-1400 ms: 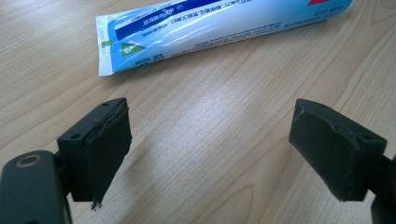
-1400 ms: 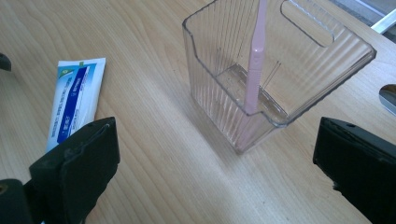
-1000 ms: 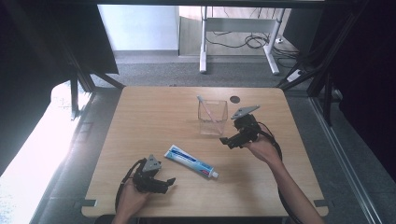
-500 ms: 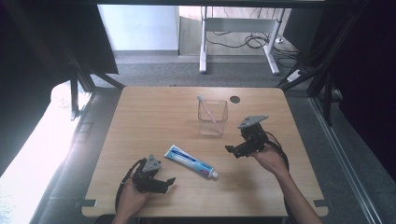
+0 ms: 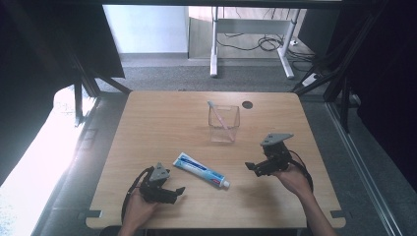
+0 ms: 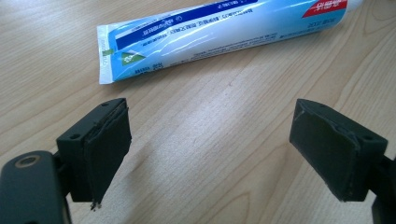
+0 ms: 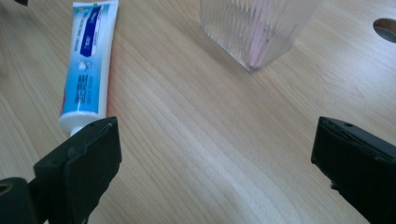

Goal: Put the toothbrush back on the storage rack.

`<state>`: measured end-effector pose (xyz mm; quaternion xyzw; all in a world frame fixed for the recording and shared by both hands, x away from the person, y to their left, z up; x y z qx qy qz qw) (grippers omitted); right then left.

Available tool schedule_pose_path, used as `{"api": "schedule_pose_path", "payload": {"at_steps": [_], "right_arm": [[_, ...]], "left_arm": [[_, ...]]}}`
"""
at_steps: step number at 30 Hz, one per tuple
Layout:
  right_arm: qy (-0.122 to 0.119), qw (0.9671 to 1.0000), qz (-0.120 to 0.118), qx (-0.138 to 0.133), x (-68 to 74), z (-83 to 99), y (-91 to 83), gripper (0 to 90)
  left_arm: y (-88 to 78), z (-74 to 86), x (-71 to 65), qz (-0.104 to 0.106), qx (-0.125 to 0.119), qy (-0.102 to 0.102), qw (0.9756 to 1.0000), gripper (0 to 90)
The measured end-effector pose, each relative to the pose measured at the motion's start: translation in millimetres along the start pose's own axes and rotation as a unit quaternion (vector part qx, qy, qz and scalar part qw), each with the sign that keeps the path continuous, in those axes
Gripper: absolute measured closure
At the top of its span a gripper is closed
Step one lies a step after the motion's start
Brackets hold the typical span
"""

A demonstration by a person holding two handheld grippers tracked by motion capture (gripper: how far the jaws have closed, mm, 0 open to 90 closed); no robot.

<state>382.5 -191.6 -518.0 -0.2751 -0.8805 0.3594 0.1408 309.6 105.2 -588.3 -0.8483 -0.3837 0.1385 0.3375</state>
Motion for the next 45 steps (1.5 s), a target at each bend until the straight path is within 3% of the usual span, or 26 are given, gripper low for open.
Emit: {"api": "schedule_pose_path", "payload": {"at_steps": [14,27,31,40,43,45], "right_arm": [[0.014,0.9998,0.010,-0.008,10.0,31.4,-9.4,2.2],[0.045,0.9983,0.030,-0.019,11.5,69.5,-13.6,3.4],[0.054,0.9978,0.033,-0.020,13.0,78.9,-12.0,3.4],[0.053,0.9979,0.033,-0.017,18.9,93.7,-7.1,3.1],[0.041,0.9982,0.041,-0.013,19.8,97.4,-5.5,3.1],[0.036,0.9983,0.043,-0.016,20.0,98.4,-6.3,3.1]], "left_arm": [[1.9,0.7,-1.9,-0.002,0.006,0.008,0.9999,13.1],[2.6,1.0,-1.1,-0.009,0.006,0.022,0.9997,13.5],[2.4,0.7,-0.3,-0.009,0.003,0.017,0.9998,13.4],[2.6,0.4,-1.5,-0.006,0.006,0.011,0.9999,13.2],[3.1,1.1,-1.4,-0.010,0.014,0.015,0.9997,13.2],[2.6,0.3,-1.8,-0.009,0.016,0.007,0.9998,13.3]]}}
Point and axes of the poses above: each handheld gripper's, and its own axes: y roughly forward along the jaws, z roughly out of its underside, x roughly to its left, the point moved 9 cm from there along y, roughly forward along the jaws, and after that the axes turned 7 degrees about -z, right-handed, at the moved point
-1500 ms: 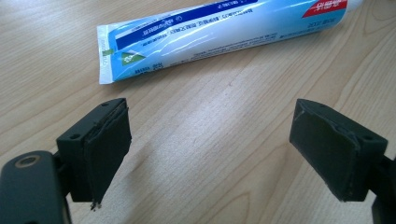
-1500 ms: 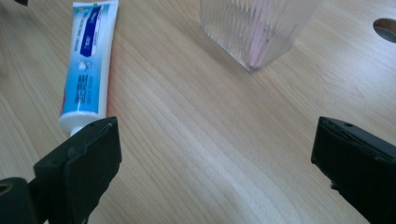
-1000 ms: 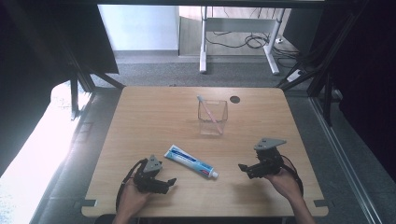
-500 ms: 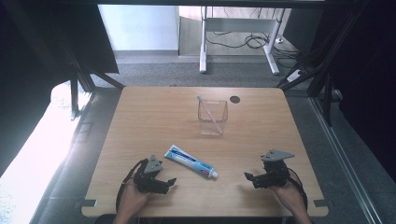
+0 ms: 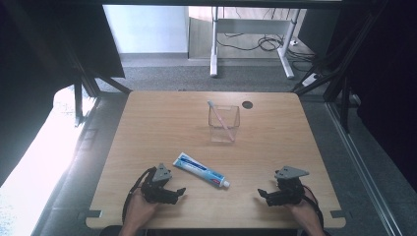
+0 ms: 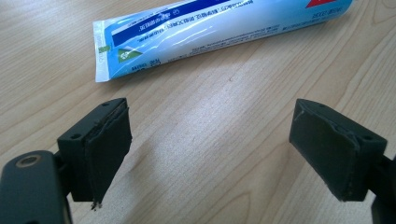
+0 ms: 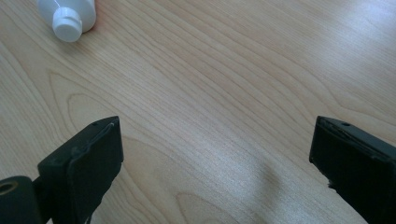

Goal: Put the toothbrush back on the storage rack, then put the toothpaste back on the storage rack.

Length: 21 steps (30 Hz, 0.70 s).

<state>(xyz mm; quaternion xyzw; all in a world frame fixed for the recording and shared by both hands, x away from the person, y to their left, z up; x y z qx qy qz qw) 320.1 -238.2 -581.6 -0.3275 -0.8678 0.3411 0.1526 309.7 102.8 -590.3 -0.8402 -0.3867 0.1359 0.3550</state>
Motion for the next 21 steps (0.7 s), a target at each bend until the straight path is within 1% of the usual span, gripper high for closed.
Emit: {"api": "schedule_pose_path", "payload": {"at_steps": [3,4,9,12,15,17,19,20,21], "right_arm": [[-0.001,1.0000,0.001,-0.007,-0.6,-0.7,-1.6,3.1],[-0.001,0.9999,0.005,-0.009,-2.0,-0.8,-2.3,3.1],[0.003,0.9999,0.006,-0.008,-6.2,2.7,-2.5,3.4],[0.004,0.9999,0.007,-0.007,-7.2,4.1,-2.4,3.5],[0.003,0.9999,0.008,-0.008,-7.4,3.9,-2.7,3.8],[0.000,0.9999,0.009,-0.010,-7.3,3.0,-3.7,3.8],[0.000,0.9999,0.011,-0.013,-7.5,2.2,-4.5,4.0],[0.001,0.9999,0.010,-0.014,-7.3,2.2,-4.7,3.9],[0.003,0.9999,0.007,-0.015,-6.9,2.1,-4.9,3.9]], "left_arm": [[-0.7,-1.8,0.3,0.002,0.001,-0.007,1.0000,13.5],[-0.9,-2.1,0.3,0.002,0.002,-0.008,1.0000,13.5],[-2.6,-5.3,0.0,0.003,0.004,-0.021,0.9998,13.7],[-3.7,-8.0,-0.3,0.005,0.003,-0.023,0.9997,13.8],[-3.1,-8.9,-0.8,0.003,0.010,-0.019,0.9998,13.9],[-2.9,-10.6,-2.0,0.007,0.013,-0.028,0.9995,14.4],[-3.4,-12.5,-3.5,0.012,0.012,-0.028,0.9995,18.7],[-3.5,-13.2,-3.7,0.010,0.013,-0.023,0.9996,21.1],[-3.5,-13.8,-4.3,0.009,0.014,-0.022,0.9996,23.9]]}}
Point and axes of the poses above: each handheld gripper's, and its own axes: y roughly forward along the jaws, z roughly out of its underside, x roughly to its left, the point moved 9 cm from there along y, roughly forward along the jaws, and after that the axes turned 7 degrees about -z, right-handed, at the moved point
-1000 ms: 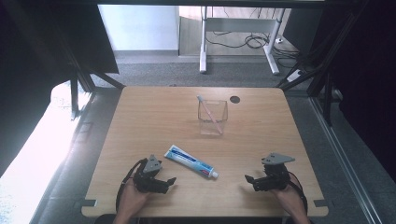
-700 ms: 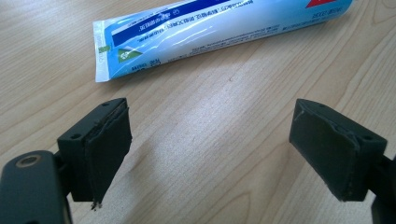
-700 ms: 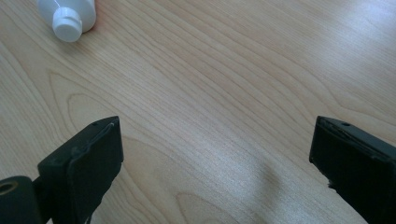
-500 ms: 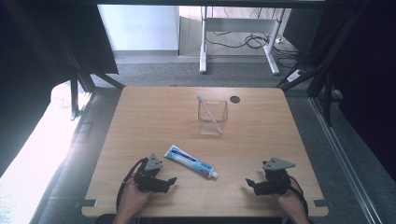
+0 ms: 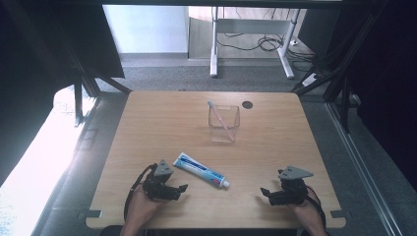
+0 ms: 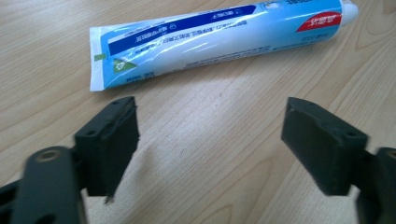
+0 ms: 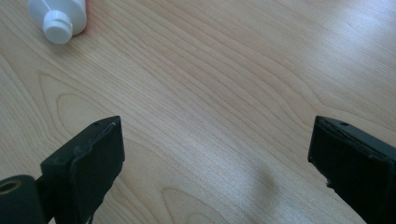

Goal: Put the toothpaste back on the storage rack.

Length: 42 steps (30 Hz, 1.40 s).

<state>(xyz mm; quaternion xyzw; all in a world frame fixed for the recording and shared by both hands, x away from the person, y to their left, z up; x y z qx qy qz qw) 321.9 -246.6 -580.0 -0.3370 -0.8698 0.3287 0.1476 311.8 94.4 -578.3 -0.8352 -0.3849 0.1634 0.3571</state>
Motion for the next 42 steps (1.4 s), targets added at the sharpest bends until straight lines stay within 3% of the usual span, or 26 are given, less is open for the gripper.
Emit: {"api": "schedule_pose_path", "payload": {"at_steps": [16,22,29,37,42], "right_arm": [[0.011,0.9999,0.000,-0.005,-3.9,1.4,-1.0,5.1],[0.018,0.9998,0.004,-0.008,-7.5,2.5,-2.9,5.6],[0.029,0.9995,0.003,-0.009,-10.7,4.8,-3.1,6.1],[0.020,0.9998,0.002,-0.006,-6.8,3.9,-1.7,6.2],[0.017,0.9998,0.000,0.000,-5.0,4.9,0.0,6.2]], "left_arm": [[2.2,-16.6,-7.6,0.033,0.008,0.003,0.9994,71.6],[6.4,-24.1,-11.9,0.045,0.019,0.018,0.9987,88.5],[17.3,-41.1,-20.0,0.052,0.023,0.030,0.9980,89.7],[30.2,-60.3,-29.2,0.054,0.029,0.040,0.9973,89.7],[38.9,-71.2,-35.0,0.059,0.026,0.034,0.9973,89.7]]}}
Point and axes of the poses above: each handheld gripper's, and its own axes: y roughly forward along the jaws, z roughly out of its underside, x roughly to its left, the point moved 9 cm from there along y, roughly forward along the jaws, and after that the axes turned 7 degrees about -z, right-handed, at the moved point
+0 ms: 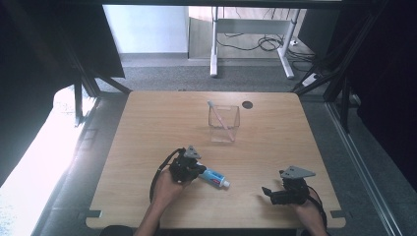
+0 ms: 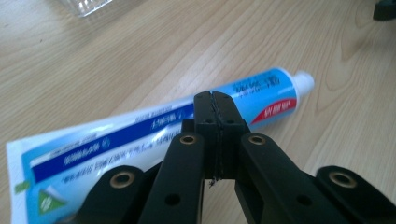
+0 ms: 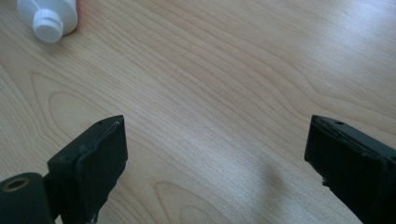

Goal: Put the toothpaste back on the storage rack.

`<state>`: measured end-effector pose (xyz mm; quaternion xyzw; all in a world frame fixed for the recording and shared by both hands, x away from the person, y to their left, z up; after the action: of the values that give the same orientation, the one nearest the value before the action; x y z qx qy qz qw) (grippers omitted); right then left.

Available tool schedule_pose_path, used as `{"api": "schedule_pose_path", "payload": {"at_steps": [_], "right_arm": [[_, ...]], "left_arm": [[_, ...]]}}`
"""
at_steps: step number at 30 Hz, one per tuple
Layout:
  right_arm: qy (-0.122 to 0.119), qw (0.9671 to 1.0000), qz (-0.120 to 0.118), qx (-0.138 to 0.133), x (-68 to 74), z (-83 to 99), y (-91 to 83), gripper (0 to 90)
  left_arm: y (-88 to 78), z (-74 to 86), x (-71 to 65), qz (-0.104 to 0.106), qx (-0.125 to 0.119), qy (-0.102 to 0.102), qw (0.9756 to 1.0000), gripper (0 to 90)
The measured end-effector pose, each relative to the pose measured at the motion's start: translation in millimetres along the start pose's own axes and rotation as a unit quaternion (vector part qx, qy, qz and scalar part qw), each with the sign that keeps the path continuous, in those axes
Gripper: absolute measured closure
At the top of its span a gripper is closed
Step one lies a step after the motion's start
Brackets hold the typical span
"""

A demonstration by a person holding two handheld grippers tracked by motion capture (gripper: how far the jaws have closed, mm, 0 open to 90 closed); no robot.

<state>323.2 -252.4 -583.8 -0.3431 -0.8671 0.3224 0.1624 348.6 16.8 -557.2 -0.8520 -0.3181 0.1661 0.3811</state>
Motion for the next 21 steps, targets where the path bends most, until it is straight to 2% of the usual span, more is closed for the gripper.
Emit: {"api": "schedule_pose_path", "payload": {"at_steps": [4,9,15,21], "right_arm": [[0.001,1.0000,0.000,-0.001,0.9,-0.5,-0.4,6.2],[-0.002,1.0000,0.000,0.001,0.7,0.0,0.2,6.2],[-0.003,1.0000,0.000,0.005,1.8,0.7,0.6,6.4],[-0.007,1.0000,0.000,0.006,2.1,0.7,0.6,6.6]], "left_arm": [[8.4,-9.3,-6.0,0.005,-0.001,0.003,1.0000,89.7],[20.8,-16.9,-13.0,0.009,0.009,0.009,0.9999,89.7],[35.3,-19.7,-21.9,0.011,0.018,0.011,0.9997,89.7],[39.3,-19.9,-25.5,0.006,0.018,0.002,0.9998,89.7]]}}
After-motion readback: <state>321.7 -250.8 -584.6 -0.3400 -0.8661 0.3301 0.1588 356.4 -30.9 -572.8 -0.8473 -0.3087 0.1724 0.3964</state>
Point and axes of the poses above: each handheld gripper's, and its own axes: y roughly forward along the jaws, z roughly out of its underside, x roughly to its left, the point moved 9 cm from there along y, roughly forward along the jaws, and after that the axes turned 7 degrees about -z, right-handed, at the moved point
